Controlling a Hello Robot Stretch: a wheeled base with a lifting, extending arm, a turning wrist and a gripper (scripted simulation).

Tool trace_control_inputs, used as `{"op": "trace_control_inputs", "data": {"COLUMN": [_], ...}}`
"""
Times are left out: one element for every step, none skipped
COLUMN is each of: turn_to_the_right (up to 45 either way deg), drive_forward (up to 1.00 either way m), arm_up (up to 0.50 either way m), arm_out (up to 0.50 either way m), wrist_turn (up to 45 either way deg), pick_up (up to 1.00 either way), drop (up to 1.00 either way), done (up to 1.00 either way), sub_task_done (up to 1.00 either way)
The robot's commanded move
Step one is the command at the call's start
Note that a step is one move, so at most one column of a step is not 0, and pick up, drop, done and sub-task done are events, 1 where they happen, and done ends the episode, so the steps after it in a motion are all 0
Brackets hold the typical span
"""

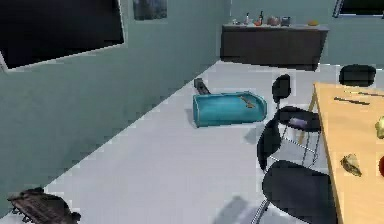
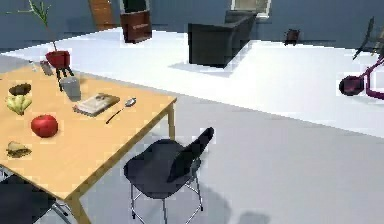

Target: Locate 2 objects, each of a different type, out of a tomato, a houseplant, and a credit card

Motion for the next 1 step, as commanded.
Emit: {"op": "trace_control_inputs", "data": {"turn_to_the_right": [45.0], "drive_forward": [0.0], "arm_up": [0.0], "arm_out": [0.0], "wrist_turn": [0.0], "pick_up": [0.0], "drop": [0.0], "done": [0.0], "sub_task_done": [0.0]}}
